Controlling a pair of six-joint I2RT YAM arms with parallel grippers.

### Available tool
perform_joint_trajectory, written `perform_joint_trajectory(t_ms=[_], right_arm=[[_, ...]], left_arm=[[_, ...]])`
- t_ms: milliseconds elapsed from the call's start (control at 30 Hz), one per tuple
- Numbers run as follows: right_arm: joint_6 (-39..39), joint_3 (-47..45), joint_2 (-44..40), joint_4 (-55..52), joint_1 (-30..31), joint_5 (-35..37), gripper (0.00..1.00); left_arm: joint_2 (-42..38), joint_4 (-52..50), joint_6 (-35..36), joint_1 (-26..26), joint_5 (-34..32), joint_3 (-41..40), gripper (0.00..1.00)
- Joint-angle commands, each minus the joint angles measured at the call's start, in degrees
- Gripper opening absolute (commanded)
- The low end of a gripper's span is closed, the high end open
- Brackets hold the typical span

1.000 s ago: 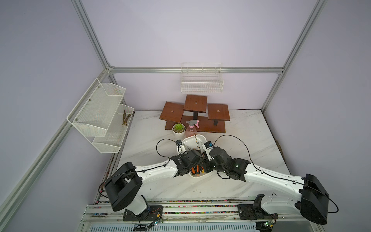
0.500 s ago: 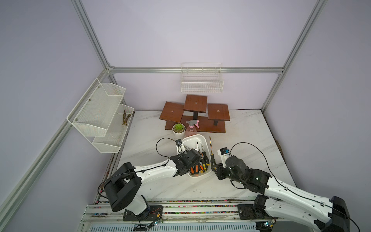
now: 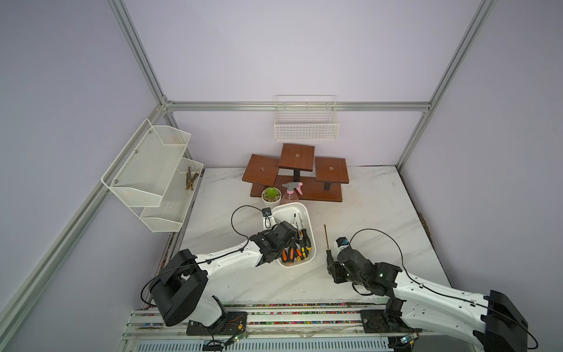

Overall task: Take out the screwdriver from the storage box
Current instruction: Place the screwdriver at the center of the board.

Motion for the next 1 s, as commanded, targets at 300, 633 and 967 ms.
perform_joint_trajectory(t_ms=[300, 633, 967], right_arm=[[5.5, 4.5, 11.7, 12.9, -0.2, -7.0, 0.0], [7.3, 6.2, 18.2, 17.0, 0.4, -8.2, 0.0], [7.4, 8.8, 24.4, 17.4, 0.7, -7.9, 0.0]], left_arm=[[-7.6, 7.7, 15.8, 11.5, 12.8, -3.0, 0.0], [-6.5, 10.5, 20.8, 13.9, 19.2, -3.5, 0.0], [-6.9, 10.6, 19.5, 13.9, 19.4, -4.8, 0.0]])
